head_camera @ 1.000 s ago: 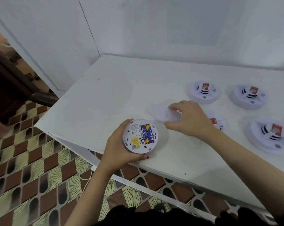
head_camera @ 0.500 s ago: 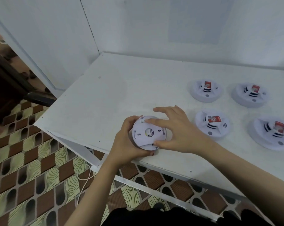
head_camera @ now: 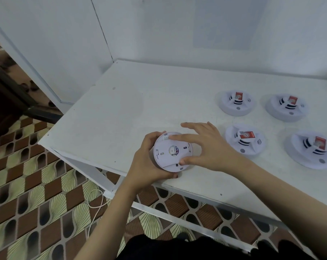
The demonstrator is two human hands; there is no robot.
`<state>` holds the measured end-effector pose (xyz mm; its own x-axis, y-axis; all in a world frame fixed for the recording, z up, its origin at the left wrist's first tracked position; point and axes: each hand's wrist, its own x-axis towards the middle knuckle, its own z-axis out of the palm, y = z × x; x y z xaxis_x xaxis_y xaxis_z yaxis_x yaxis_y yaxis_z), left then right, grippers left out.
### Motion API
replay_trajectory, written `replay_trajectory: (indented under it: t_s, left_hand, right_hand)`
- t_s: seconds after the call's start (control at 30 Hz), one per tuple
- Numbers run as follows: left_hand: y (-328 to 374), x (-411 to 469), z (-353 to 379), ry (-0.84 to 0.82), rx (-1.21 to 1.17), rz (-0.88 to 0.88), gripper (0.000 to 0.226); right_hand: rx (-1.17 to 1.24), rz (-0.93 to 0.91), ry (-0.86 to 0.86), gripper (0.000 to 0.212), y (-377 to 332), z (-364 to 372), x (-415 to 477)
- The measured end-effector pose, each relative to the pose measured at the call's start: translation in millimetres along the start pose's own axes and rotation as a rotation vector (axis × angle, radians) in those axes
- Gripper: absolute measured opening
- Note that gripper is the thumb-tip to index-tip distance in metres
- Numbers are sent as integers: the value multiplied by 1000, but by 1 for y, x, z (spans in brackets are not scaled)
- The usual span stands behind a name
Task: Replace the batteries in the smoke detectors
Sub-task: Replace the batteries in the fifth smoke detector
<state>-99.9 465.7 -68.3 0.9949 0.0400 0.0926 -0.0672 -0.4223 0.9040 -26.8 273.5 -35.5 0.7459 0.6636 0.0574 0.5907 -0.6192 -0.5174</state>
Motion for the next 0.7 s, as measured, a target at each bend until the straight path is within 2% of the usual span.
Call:
replay_trajectory:
  t_s: [0.17, 0.27, 0.43, 0.6, 0.7]
  left_hand:
    - [1, 1, -1, -25, 11, 6, 96]
    - [0, 1, -2, -37, 17, 18, 97]
    - [1, 2, -2, -38, 16, 41, 98]
    - [2, 2, -2, -37, 0, 44, 97]
    - [2, 3, -2, -21, 0, 54, 95]
  right_hand:
    - [169, 3, -69, 68, 5, 2, 1]
    - [195, -23, -49, 70, 4, 4, 0]
    - [81, -161, 99, 63, 0, 11, 2]
    - [42, -208, 170, 59, 0, 18, 3]
    - [15, -195, 147, 59, 0, 18, 4]
